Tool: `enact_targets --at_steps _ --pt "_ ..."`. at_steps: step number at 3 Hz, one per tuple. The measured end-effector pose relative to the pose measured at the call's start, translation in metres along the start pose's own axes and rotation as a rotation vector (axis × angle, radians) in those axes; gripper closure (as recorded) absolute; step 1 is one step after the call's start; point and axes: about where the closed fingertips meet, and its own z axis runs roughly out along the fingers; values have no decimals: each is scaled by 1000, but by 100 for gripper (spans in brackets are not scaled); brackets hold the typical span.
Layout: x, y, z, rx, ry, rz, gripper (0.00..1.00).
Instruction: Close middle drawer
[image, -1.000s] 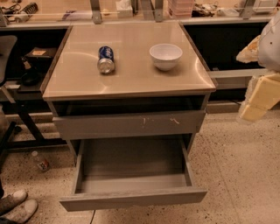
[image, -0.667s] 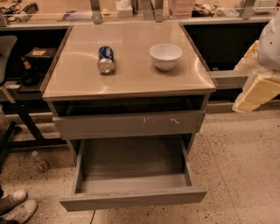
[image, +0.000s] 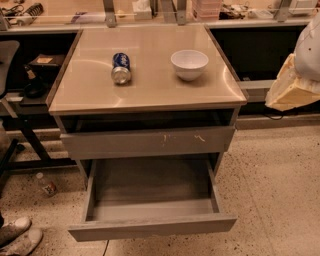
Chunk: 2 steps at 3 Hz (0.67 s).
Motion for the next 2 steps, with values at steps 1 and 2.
enact_targets --at_steps 1,2 --pt "0 0 0 0 0 0 100" --pt "2 9 -1 15 22 -3 100"
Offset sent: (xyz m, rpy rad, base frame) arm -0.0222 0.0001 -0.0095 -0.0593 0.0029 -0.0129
